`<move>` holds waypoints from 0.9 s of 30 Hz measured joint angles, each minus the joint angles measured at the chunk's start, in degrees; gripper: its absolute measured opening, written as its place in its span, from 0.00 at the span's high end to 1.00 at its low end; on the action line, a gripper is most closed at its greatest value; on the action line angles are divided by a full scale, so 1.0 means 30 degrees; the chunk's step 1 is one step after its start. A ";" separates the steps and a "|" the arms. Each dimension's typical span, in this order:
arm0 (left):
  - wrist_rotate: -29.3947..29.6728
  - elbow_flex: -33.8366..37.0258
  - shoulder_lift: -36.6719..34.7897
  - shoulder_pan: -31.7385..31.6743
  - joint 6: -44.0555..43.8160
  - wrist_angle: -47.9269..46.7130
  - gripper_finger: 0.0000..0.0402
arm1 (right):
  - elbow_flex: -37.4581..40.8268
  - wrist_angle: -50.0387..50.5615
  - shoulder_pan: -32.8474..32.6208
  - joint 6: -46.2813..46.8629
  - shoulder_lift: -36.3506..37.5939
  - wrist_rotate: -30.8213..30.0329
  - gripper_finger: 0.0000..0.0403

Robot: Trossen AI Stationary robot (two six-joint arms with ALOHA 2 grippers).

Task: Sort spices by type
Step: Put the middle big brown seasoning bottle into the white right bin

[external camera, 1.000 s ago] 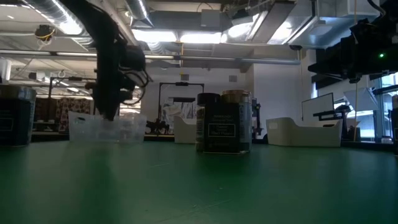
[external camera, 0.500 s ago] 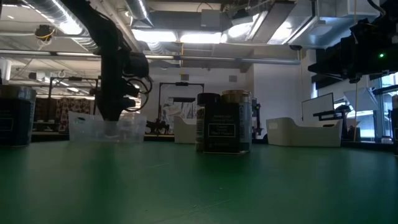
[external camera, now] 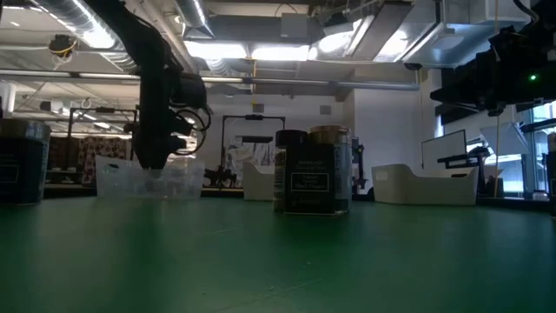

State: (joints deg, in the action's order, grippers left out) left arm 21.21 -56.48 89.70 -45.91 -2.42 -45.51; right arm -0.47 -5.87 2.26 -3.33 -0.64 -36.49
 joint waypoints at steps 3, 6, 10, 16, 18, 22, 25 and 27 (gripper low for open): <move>0.0004 -0.0680 -0.0627 0.0167 -0.0047 -0.0733 0.41 | 0.0002 -0.0003 0.0000 0.0000 0.0000 0.0000 0.96; 0.0036 -0.1236 -0.1766 0.0607 -0.0021 -0.0951 0.41 | 0.0006 -0.0007 0.0001 0.0000 0.0000 0.0010 0.96; 0.0017 -0.1540 -0.3812 0.1701 0.0189 -0.0381 0.41 | 0.0002 -0.0022 0.0007 0.0004 0.0000 0.0793 0.96; 0.0018 -0.1375 -0.6401 0.4460 -0.0264 0.1025 0.41 | 0.0001 -0.0571 0.0007 0.0011 -0.0007 0.3504 0.96; -0.0006 -0.0983 -0.6991 0.5600 -0.0583 0.1471 0.41 | 0.0000 -0.0708 0.0000 0.0102 -0.0007 0.4294 0.96; -0.0030 0.0078 -0.7569 0.7834 -0.0650 0.3161 0.40 | -0.0001 -0.0752 0.0000 0.0233 -0.0007 0.5715 0.96; -0.0388 0.1097 -0.7579 0.9211 -0.0875 0.4480 0.40 | -0.0001 -0.1011 0.0000 0.0233 -0.0007 0.7306 0.96; -0.1061 0.1827 -0.7545 0.9947 -0.1182 0.5690 0.40 | -0.0001 -0.1147 0.0000 0.0233 -0.0018 0.8687 0.96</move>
State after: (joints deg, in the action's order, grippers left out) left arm 18.03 -51.00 67.07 -16.07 -5.96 -28.44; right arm -0.47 -9.31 2.26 -2.63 -0.70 -10.43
